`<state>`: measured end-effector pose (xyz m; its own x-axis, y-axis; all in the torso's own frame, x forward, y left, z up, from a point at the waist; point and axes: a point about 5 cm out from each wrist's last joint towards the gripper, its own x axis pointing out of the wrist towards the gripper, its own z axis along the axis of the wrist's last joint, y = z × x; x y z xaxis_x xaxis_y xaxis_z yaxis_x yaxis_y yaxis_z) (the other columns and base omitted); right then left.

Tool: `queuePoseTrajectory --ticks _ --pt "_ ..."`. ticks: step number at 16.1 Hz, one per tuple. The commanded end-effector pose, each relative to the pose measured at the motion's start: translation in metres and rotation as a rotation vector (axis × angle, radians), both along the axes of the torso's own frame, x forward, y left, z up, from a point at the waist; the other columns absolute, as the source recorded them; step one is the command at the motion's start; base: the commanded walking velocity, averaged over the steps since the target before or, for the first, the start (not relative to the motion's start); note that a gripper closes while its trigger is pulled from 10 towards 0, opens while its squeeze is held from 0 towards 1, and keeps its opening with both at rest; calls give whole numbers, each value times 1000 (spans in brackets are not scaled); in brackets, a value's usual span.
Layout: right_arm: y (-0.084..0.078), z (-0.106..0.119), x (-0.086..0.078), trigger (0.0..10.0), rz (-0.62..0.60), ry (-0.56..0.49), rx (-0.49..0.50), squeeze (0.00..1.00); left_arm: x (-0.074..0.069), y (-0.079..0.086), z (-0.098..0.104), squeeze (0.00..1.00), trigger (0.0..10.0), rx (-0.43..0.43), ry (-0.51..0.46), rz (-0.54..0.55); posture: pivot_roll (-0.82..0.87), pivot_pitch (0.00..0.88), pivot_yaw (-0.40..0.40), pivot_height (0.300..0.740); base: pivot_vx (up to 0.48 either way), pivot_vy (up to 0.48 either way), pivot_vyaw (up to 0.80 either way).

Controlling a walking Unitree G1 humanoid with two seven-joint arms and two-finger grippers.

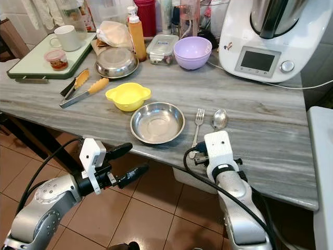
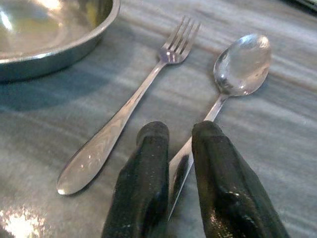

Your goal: Setting the table

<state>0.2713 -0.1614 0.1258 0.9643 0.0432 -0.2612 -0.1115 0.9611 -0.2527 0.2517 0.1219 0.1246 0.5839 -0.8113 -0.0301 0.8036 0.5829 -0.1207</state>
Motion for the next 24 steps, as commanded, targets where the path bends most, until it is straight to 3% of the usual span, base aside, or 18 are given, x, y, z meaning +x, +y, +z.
queuePoseTrajectory --ticks 1,24 --pt "2 -6 -2 118 17 40 -8 0 -1 3 -2 0 10000 15 8 10 -34 129 68 740 0 0 0" --pt "21 -6 -2 157 95 35 63 0 1 3 -2 0 10000 24 2 3 -28 128 73 740 0 0 0"
